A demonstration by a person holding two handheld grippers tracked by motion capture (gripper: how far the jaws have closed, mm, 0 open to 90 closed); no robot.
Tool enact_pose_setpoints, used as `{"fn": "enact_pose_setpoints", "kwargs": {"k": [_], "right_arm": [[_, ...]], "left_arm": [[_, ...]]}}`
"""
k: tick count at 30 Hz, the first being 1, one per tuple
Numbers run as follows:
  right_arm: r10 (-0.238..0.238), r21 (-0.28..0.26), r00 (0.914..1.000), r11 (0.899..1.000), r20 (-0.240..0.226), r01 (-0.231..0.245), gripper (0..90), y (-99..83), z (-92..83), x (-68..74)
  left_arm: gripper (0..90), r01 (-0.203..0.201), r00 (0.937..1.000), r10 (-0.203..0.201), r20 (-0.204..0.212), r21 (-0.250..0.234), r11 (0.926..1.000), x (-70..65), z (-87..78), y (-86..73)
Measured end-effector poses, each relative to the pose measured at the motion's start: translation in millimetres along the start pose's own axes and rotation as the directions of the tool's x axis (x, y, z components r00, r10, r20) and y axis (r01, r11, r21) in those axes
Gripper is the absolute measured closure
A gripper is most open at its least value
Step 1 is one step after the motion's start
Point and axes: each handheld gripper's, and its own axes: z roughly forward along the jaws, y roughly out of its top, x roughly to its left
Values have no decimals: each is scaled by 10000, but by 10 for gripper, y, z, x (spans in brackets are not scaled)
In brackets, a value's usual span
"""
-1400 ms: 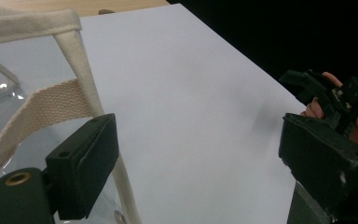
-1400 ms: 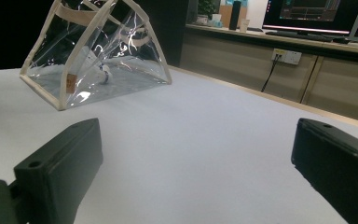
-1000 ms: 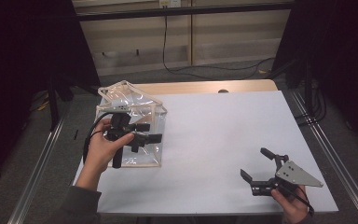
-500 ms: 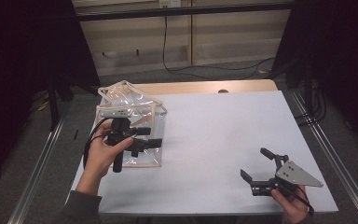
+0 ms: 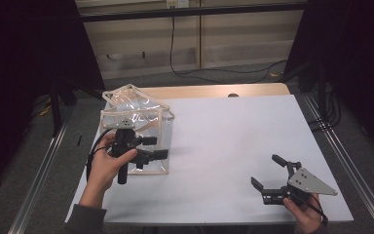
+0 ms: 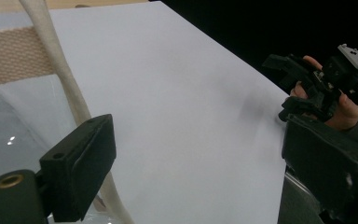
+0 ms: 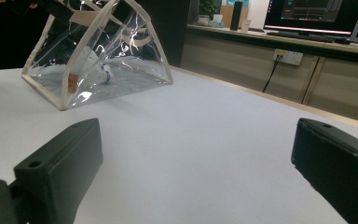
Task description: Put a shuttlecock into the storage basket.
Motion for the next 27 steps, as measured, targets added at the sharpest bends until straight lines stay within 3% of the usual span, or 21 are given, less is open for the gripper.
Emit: {"fn": "enact_pose_setpoints", "kwargs": {"k": [11, 27], "right_arm": [[0, -1, 10000, 10000, 6, 0, 17, 0, 1, 1], [20, 10, 10000, 10000, 4, -20, 17, 1, -2, -1]], "left_arm": [[100, -45, 10000, 45, -24, -139, 9999, 15, -36, -112], [101, 64, 9992, -75, -399, -281, 9996, 93, -121, -295]]}}
